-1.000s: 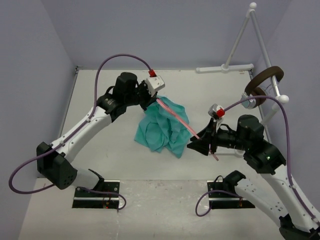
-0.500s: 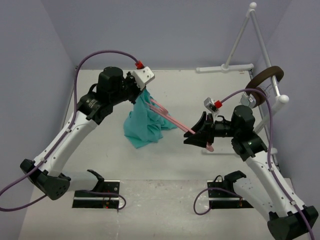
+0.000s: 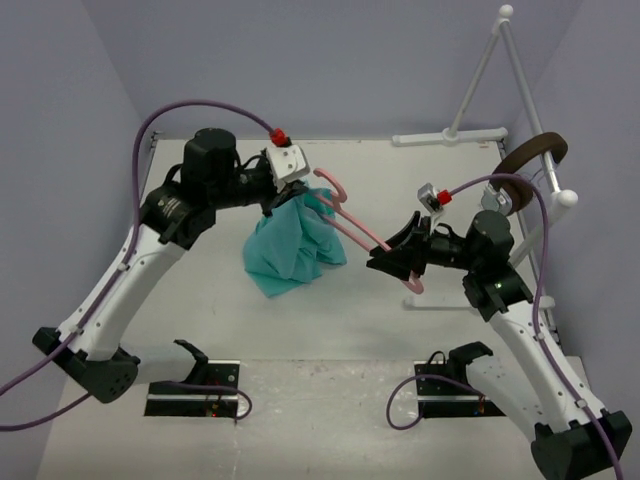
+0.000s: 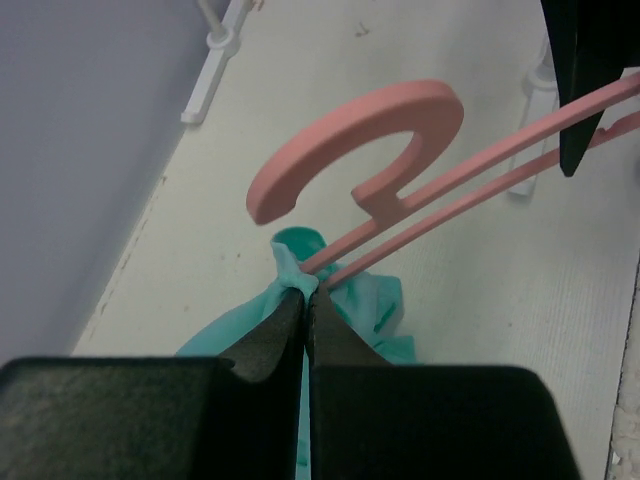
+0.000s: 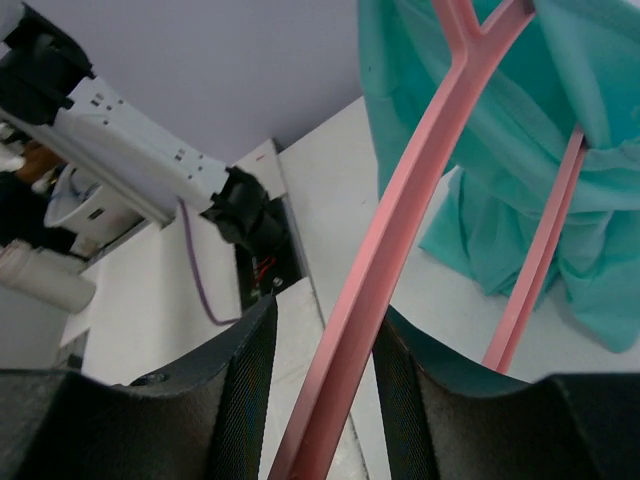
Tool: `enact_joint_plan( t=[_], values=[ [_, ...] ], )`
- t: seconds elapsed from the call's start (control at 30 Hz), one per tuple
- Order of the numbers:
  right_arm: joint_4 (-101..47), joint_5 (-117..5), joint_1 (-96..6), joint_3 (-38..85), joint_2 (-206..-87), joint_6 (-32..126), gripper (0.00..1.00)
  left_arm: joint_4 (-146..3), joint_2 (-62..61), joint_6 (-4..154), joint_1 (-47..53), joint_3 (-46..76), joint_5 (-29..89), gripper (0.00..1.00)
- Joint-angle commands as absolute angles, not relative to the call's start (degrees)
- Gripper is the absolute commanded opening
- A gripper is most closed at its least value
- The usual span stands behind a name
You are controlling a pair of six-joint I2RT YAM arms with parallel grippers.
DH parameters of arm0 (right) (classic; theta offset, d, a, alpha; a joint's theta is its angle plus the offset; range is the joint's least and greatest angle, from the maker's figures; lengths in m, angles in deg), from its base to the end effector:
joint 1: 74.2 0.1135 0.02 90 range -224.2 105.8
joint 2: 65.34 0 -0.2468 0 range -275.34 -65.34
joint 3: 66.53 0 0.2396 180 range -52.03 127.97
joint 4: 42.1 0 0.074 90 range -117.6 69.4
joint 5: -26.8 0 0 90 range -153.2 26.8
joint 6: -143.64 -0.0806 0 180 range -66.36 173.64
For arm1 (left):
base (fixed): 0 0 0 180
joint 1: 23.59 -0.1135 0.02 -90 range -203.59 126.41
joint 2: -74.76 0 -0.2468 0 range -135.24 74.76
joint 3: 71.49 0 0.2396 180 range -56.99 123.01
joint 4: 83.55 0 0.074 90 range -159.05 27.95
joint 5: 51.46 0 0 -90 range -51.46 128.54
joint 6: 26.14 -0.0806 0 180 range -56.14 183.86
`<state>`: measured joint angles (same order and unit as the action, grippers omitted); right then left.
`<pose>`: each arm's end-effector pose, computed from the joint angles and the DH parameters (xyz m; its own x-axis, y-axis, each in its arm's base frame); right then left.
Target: Place the t-shirt on the hanger
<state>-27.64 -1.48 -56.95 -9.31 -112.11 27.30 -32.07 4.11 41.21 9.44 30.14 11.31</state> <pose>0.1685 0.1266 0.3289 -0.4944 0.0666 -0.8667 -0.8481 0.1812 0.4978 0.2147 -0.1836 0.4187 0.0541 0.3733 -0.9261 0.8920 0.3989 0.2128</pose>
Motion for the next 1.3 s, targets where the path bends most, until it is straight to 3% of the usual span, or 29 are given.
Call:
enact_joint_plan(
  t=[0.0, 0.13, 0.27, 0.33, 0.47, 0.57, 0.63, 0.9, 1.1, 1.27],
  values=[
    [-24.39, -27.69, -55.74, -9.30, -101.98, 28.74, 0.00, -30.92, -9.86, 40.07, 10.67, 40.15, -0.52, 0.00],
    [-17.09, -54.91, -55.39, -11.72, -88.82, 26.39, 0.00, -23.21, -22.05, 38.29, 15.52, 57.40, -1.86, 0.00],
    [-4.59, -71.43, -55.39, -8.42, -78.27, 27.16, 0.00, -24.08, -29.13, 39.54, 17.75, 68.19, 0.66, 0.00],
    [0.52, -70.66, -55.39, -6.18, -77.41, 29.60, 0.00, -26.82, -30.13, 41.85, 17.89, 69.60, 8.74, 0.00],
    [7.52, -53.60, -55.39, -0.46, -82.54, 32.70, 0.00, -33.90, -29.59, 43.06, 17.96, 66.22, 28.35, 0.00],
    [11.80, -33.14, -55.33, 0.93, -87.60, 35.07, 0.00, -36.16, -27.13, 41.77, 17.90, 59.07, 34.43, 0.00],
    [11.20, -26.32, -55.39, 0.11, -87.45, 34.79, 0.00, -37.95, -25.25, 41.50, 17.87, 54.48, 34.79, 0.00],
    [8.37, -22.58, -55.39, -0.44, -85.91, 34.14, 0.00, -40.49, -21.37, 42.97, 17.11, 42.22, 31.19, 0.00],
    [0.31, -31.18, -55.39, -3.35, -86.17, 31.61, 0.00, -39.30, -19.89, 44.55, 17.11, 40.74, 22.94, 0.00],
    [-1.58, -36.39, -55.39, -3.55, -88.71, 32.98, 0.00, -38.80, -17.79, 44.96, 17.11, 38.36, 22.63, 0.00]
  ],
)
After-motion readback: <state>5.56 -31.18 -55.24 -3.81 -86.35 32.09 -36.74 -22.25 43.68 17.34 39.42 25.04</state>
